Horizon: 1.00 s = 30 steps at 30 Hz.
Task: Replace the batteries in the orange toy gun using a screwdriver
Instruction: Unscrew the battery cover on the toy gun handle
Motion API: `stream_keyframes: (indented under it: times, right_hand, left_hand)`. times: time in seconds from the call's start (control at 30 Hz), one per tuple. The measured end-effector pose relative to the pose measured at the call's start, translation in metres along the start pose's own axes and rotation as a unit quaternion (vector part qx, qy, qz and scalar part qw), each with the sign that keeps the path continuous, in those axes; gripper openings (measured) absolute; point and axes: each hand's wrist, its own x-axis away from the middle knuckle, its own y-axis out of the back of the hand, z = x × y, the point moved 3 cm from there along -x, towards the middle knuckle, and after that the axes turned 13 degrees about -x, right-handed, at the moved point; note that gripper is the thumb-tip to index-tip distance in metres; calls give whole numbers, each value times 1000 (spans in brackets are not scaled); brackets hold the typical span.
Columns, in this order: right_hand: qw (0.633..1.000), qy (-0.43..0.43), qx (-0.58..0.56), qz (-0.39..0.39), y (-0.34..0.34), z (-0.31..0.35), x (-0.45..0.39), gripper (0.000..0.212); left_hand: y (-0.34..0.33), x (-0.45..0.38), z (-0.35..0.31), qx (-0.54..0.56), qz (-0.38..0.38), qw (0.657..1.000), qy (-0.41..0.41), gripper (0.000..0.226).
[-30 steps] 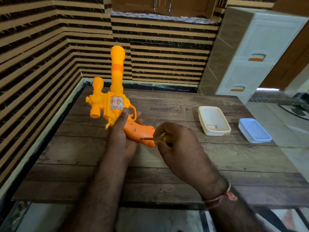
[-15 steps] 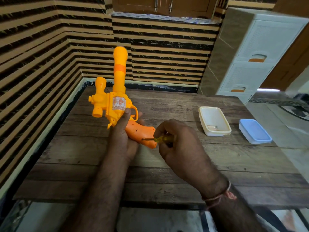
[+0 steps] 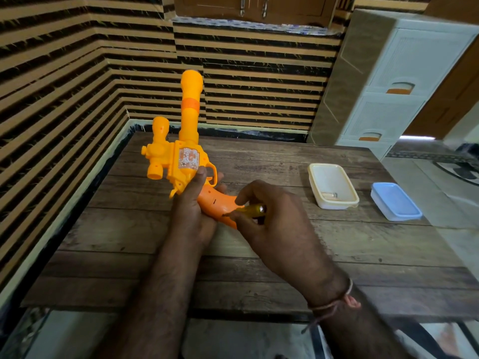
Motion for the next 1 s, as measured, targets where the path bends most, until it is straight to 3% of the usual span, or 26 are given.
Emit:
stream_keyframes:
  times: [0.13, 0.27, 0.4, 0.53, 0.6, 0.7, 0.8, 0.87, 1.0]
  right_hand:
    - [999, 23, 15, 30, -4, 2, 2, 14]
    - [998, -24, 15, 47, -1, -2, 1, 12]
    - [995, -57, -73, 37, 4, -8, -3, 29]
    - [996, -70, -42, 37, 5, -12, -6, 4]
    - [995, -75, -8, 71, 5, -9, -9, 10]
    - [990, -73, 48, 115, 6, 2, -19, 19]
    - [986, -49, 92, 132, -1, 12, -35, 11]
    - [981, -41, 107, 157, -5, 17, -44, 17]
    - [973, -37, 119, 194, -5, 24, -56, 9]
  left_hand:
    - [3, -3, 5, 5, 0, 1000, 6, 51]
    - [3, -3, 3, 3, -1, 1000, 6, 75]
    - [2, -4, 1, 7, -2, 1000, -9, 54]
    - [-1, -2, -2, 5, -5, 1000, -11, 26]
    - [0, -3, -4, 0, -2, 1000, -17, 25]
    - [4, -6, -7, -3, 3, 1000, -19, 33]
    - [11, -10, -8, -6, -5, 1000, -17, 55]
    - [15, -12, -8, 6, -13, 1000, -7, 66]
    - [20, -13, -8, 47, -33, 998, 6, 55]
